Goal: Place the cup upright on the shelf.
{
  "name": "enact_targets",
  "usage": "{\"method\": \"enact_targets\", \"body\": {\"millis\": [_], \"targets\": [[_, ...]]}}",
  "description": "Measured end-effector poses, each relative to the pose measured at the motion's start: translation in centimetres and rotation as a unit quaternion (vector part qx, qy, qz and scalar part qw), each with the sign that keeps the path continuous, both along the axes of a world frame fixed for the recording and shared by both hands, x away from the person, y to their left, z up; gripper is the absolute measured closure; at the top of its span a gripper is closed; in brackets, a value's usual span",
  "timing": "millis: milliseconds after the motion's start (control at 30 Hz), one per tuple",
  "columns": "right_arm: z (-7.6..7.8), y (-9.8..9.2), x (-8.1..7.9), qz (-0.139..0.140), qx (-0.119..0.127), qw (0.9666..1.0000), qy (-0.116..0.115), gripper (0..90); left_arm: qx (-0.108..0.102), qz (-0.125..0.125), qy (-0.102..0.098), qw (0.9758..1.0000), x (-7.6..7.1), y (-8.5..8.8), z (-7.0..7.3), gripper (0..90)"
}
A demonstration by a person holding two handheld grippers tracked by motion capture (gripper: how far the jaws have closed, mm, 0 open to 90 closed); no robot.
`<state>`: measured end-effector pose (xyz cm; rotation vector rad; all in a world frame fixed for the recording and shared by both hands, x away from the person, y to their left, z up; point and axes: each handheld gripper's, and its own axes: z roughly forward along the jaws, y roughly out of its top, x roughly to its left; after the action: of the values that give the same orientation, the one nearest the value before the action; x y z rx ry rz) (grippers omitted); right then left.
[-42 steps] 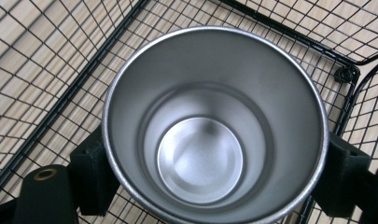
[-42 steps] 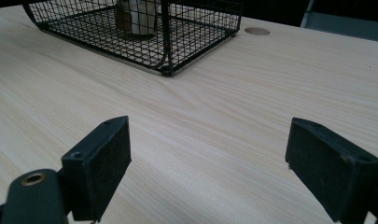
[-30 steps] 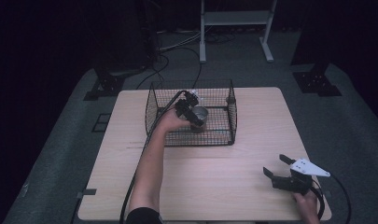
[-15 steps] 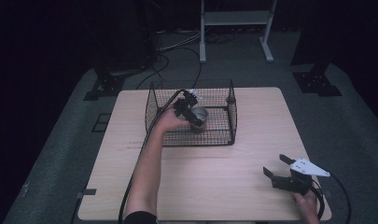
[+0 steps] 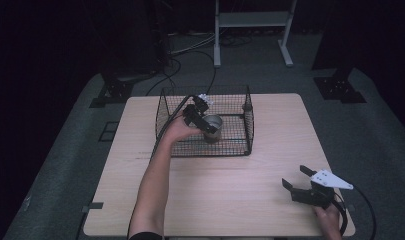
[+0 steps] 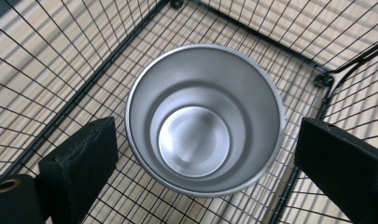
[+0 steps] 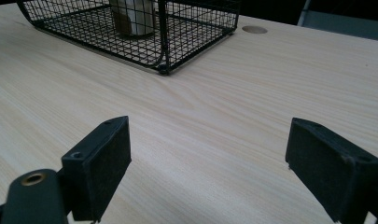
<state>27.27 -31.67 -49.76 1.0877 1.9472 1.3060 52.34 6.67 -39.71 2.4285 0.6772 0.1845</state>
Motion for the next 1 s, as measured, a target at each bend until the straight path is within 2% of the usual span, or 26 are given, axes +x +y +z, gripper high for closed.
{"method": "enact_targets", "body": {"millis": [133, 400, 733, 900, 1000], "targets": [[0.0, 0.0, 0.0, -0.001, 0.000, 1.0000, 0.000, 13.5, -0.006, -0.003, -0.008, 0.9999, -0.4, 0.2, 0.6, 4.8], [0.0, 0.0, 0.0, -0.002, -0.001, 1.0000, 0.000, 13.4, -0.004, 0.002, -0.020, 0.9998, -0.9, 0.5, 1.3, 4.8], [0.0, 0.0, 0.0, -0.002, -0.004, 1.0000, -0.001, 13.4, -0.018, -0.006, -0.039, 0.9991, -1.9, 0.3, 2.6, 4.9], [0.0, 0.1, 0.0, -0.003, -0.005, 1.0000, 0.000, 13.5, -0.012, -0.008, -0.041, 0.9991, -2.3, 0.3, 2.9, 4.9], [0.0, 0.1, 0.0, -0.003, -0.005, 1.0000, -0.001, 13.4, -0.018, -0.006, -0.045, 0.9988, -2.5, 0.4, 3.0, 4.8]]}}
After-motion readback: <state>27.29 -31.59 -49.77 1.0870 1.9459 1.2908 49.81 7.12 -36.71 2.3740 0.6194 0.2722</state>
